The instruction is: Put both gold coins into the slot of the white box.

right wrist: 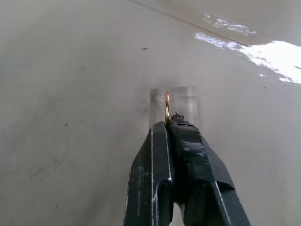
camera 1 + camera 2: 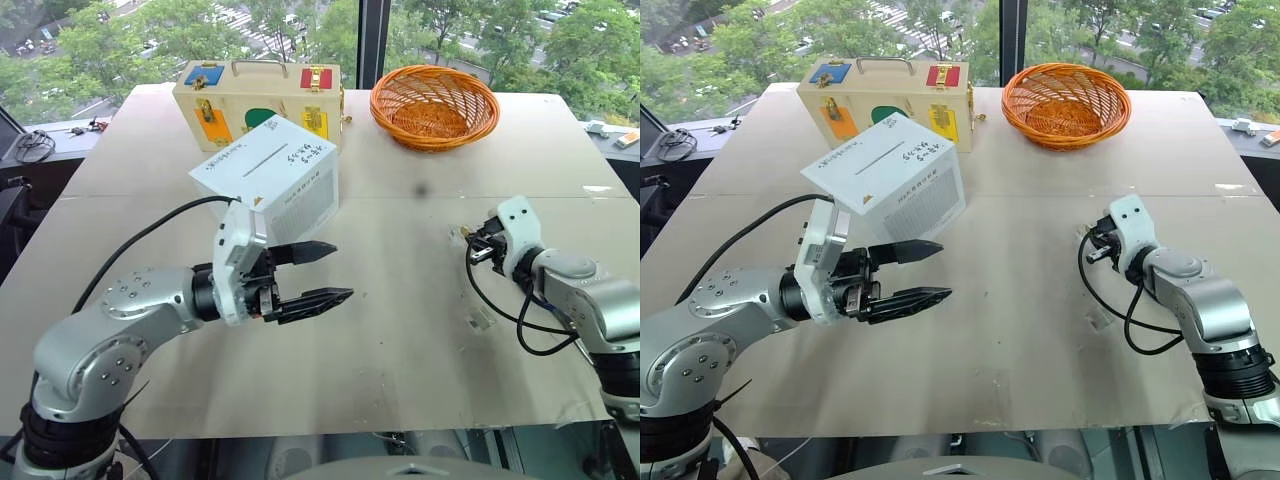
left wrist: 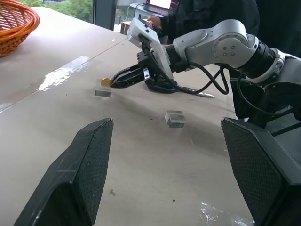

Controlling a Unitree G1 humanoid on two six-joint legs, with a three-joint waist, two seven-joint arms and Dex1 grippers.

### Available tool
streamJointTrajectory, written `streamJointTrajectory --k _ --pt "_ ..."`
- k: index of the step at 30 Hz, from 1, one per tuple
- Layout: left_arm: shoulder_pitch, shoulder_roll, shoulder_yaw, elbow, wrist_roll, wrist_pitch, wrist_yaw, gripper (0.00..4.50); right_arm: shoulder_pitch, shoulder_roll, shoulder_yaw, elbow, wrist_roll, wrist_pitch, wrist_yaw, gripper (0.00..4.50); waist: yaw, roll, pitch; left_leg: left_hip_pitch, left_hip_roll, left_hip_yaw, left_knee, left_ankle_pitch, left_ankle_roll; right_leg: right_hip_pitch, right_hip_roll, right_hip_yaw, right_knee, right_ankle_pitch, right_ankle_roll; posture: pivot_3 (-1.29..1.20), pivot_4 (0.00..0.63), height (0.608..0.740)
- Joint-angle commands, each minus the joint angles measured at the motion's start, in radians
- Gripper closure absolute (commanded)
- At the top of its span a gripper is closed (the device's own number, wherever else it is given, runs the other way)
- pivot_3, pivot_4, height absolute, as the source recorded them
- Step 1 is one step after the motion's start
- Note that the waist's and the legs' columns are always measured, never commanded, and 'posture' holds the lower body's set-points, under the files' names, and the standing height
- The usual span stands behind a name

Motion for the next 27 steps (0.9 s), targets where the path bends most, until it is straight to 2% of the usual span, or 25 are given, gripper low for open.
streamJointTrajectory --k 1,6,12,14,15,16,18,27 --pt "-0.005 -0.007 0.000 -0.001 0.002 -0.034 0.008 0.77 -0.008 -0.002 -0.073 -0.073 0.021 -0.008 0.022 4.46 0.000 0.000 0.000 0.000 0.000 0.000 0.000 0.000 0.000 0.000 0.000 0.000 0.000 0.000 0.000 0.00 0.150 0.740" --pt "-0.059 -0.037 -0.020 0.056 -0.042 -0.009 0.037 0.77 0.035 0.004 -0.114 -0.143 0.068 -0.022 0.078 4.46 0.002 0.000 0.000 0.000 0.000 -0.001 0.000 0.000 0.000 0.000 0.000 -0.001 0.000 0.000 0.000 0.00 0.150 0.740" --pt "-0.177 -0.058 -0.046 0.150 -0.090 0.029 0.025 0.77 0.104 -0.042 -0.245 -0.435 0.387 0.052 0.247 4.46 0.000 0.002 0.001 0.000 0.000 -0.001 0.000 0.000 0.000 0.000 0.000 -0.001 0.000 0.000 0.001 0.00 0.150 0.740" --pt "-0.217 -0.060 -0.067 0.177 -0.101 0.040 -0.001 0.77 0.098 -0.060 -0.266 -0.510 0.503 0.092 0.243 4.46 -0.001 0.001 0.001 0.000 0.000 -0.002 0.000 0.000 0.000 0.000 0.000 -0.001 -0.001 0.000 0.001 0.00 0.150 0.740" --pt "-0.236 -0.059 -0.079 0.191 -0.103 0.045 -0.020 1.32 0.085 -0.064 -0.269 -0.537 0.556 0.107 0.228 4.50 -0.002 0.001 0.001 0.000 0.000 -0.002 0.000 0.000 0.000 0.000 0.000 -0.001 -0.001 0.000 0.001 0.00 0.150 0.740" --pt "-0.258 -0.060 -0.096 0.204 -0.105 0.050 -0.042 1.50 0.063 -0.066 -0.263 -0.568 0.612 0.120 0.205 4.50 -0.002 0.001 0.001 0.000 0.000 -0.002 0.000 0.000 0.000 0.000 0.000 -0.002 -0.001 0.000 0.001 0.00 0.150 0.740" --pt "-0.302 -0.069 -0.128 0.228 -0.094 0.052 -0.076 2.48 0.026 -0.069 -0.242 -0.607 0.675 0.137 0.158 4.50 -0.001 0.001 0.001 0.000 0.000 -0.002 0.000 0.000 0.000 0.000 0.000 -0.002 0.000 0.000 0.000 0.00 0.150 0.740" --pt "-0.403 -0.082 -0.208 0.291 -0.055 0.044 -0.188 2.48 0.003 -0.103 -0.200 -0.652 0.814 0.122 0.041 4.50 0.000 0.001 0.001 -0.001 0.000 -0.001 0.000 0.000 0.000 0.000 0.000 -0.002 -0.001 0.000 0.000 0.00 0.150 0.740"
